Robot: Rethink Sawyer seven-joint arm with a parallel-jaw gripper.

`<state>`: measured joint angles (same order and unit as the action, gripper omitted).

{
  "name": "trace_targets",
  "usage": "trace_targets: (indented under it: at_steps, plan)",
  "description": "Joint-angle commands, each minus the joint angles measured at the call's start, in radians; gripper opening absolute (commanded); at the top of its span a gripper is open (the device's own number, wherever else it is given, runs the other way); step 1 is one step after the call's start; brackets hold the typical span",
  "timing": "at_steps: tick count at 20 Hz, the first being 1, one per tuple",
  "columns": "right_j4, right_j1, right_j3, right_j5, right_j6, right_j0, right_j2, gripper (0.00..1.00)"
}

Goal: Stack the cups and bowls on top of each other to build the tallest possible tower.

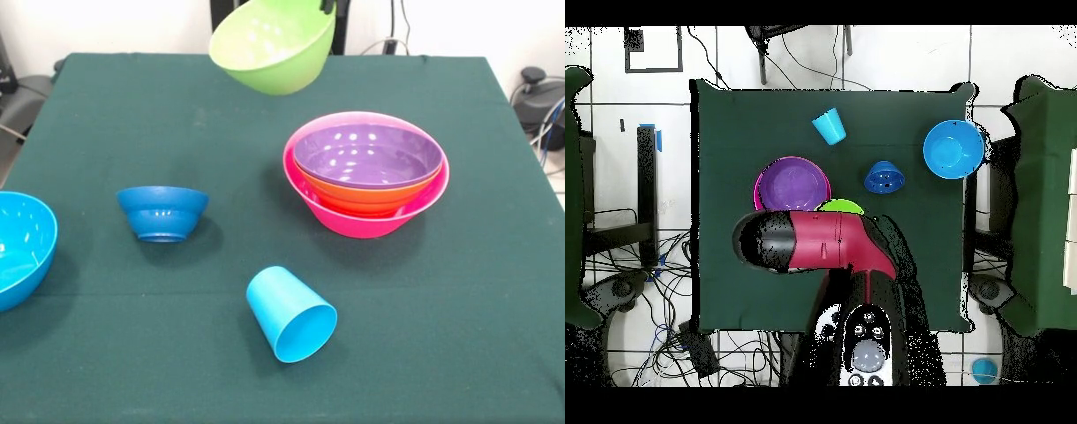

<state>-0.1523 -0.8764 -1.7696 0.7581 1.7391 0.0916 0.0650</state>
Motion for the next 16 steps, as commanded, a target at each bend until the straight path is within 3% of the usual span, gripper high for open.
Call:
trace_targets:
  at_steps: [1, 9, 16]
  plan:
    - [0.037, 0.079, 0.041, 0.001, 0.178, -0.027, -0.047, 0.00]
    - [0.088, 0.075, 0.027, -0.033, 0.171, 0.003, -0.079, 0.00]
    - [0.111, 0.093, 0.098, 0.035, 0.211, -0.037, -0.062, 0.00]
